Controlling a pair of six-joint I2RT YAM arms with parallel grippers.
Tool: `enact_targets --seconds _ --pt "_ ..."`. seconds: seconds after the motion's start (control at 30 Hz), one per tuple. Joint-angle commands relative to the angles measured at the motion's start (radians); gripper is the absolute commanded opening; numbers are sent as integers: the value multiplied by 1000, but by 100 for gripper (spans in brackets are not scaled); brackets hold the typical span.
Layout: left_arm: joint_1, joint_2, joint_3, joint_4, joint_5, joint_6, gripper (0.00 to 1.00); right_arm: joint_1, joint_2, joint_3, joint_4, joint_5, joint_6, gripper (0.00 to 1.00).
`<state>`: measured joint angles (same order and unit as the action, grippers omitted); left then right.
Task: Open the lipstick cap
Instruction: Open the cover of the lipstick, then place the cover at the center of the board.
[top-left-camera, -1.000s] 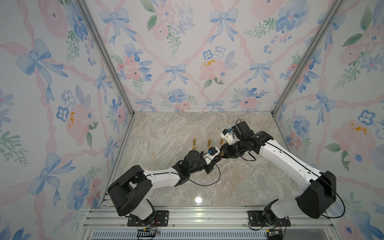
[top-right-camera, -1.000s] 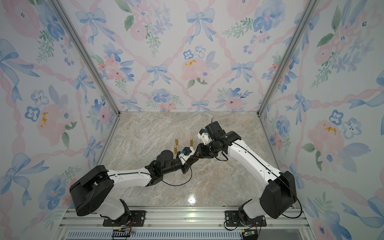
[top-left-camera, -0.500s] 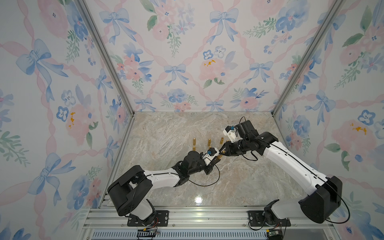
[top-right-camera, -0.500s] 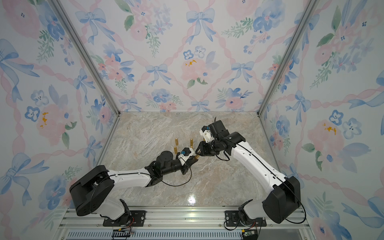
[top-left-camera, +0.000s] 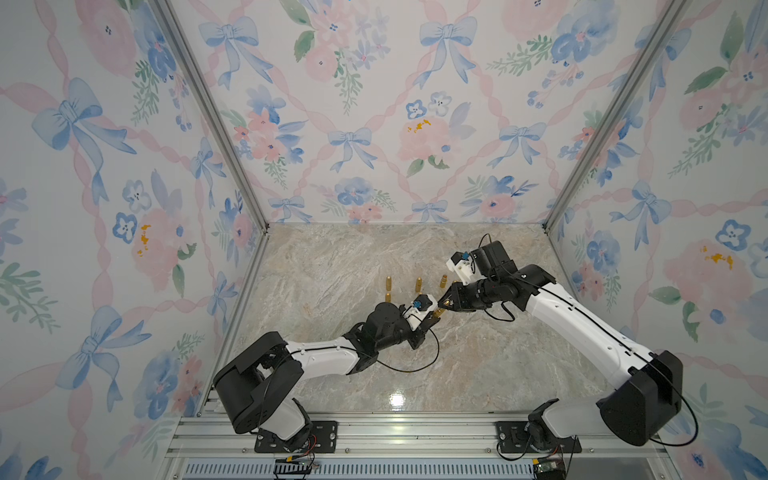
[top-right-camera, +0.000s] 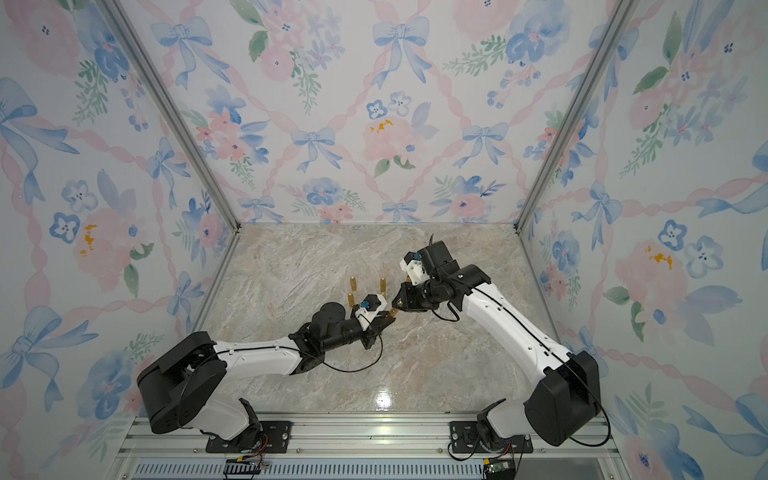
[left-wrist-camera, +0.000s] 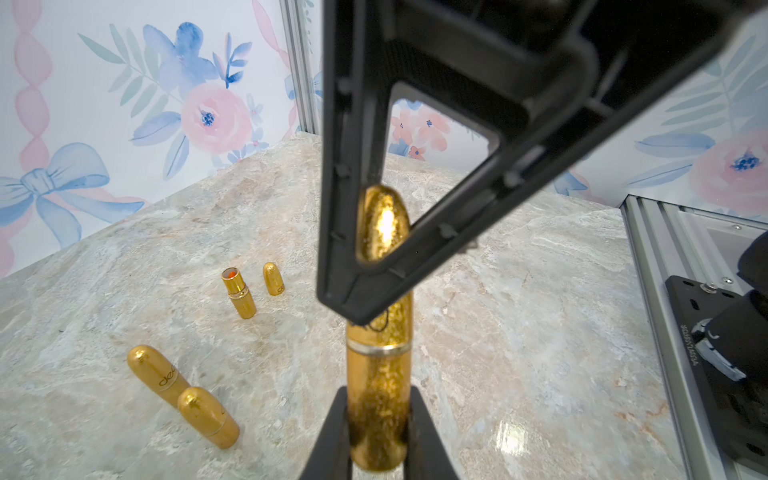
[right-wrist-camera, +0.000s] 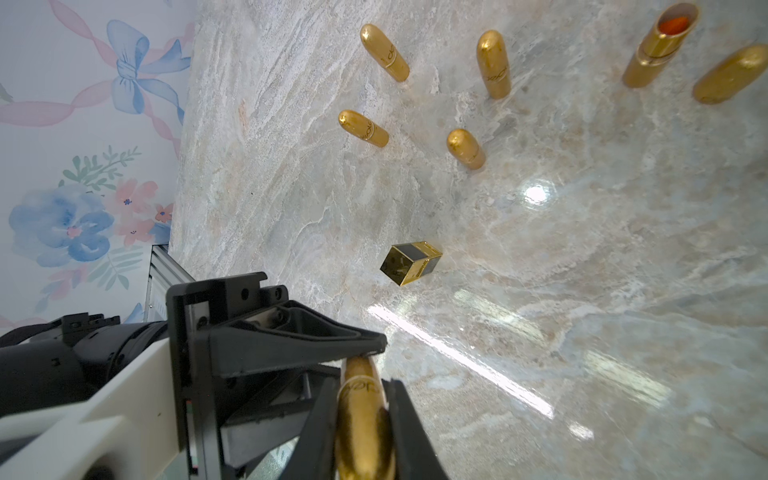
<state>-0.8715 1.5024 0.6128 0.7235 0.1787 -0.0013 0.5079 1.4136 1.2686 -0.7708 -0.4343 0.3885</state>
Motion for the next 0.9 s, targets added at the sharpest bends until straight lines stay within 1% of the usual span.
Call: enact_targets --seconds 0.0,0.13,0.3,0.47,0.6,0.7,0.87 --pt "0 -25 -34 -16 -53 -21 0 -27 -20 16 -23 27 -8 20" --pt "5 -25 -44 -48 -80 -19 0 -37 -34 46 -43 19 -8 21" --pt "14 -29 -60 -72 -75 -17 0 -49 -44 75 -63 -3 -9 21" --pt "26 -45 -74 -79 -19 -15 0 -67 -57 89 -73 -7 -9 21" --pt "37 -59 -77 -80 5 -17 0 -82 -63 90 -67 -21 -7 22" --pt "41 -76 -78 -78 13 -27 0 -95 -64 71 -48 -8 -11 23" --pt "42 -113 -67 -78 20 -47 0 -162 -45 -24 39 47 2 22"
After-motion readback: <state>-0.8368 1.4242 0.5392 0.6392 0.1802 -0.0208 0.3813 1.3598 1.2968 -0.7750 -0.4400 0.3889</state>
